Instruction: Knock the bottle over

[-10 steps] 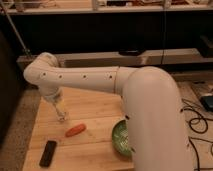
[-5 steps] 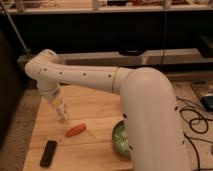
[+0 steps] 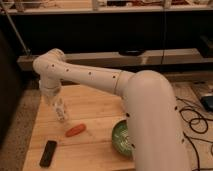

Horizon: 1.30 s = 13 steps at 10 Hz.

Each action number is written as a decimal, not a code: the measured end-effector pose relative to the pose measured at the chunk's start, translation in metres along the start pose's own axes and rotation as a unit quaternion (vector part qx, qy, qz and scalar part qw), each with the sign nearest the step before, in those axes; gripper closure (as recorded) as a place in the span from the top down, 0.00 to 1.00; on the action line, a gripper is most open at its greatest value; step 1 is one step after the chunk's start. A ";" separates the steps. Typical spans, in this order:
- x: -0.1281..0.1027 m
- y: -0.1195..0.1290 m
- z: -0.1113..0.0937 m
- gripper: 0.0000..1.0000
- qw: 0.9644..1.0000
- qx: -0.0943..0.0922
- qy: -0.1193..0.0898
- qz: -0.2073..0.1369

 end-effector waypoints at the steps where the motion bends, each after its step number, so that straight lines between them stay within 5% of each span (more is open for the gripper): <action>1: -0.006 -0.012 0.003 0.00 1.000 0.002 -0.008 -0.004; 5: 0.000 -0.059 0.020 0.00 0.999 0.011 -0.024 0.026; 9: 0.044 -0.051 0.018 0.00 0.997 0.050 -0.054 0.030; 12: 0.078 -0.046 0.022 0.03 0.988 0.093 -0.123 0.019; 13: 0.094 -0.041 0.030 0.14 0.981 0.107 -0.158 0.015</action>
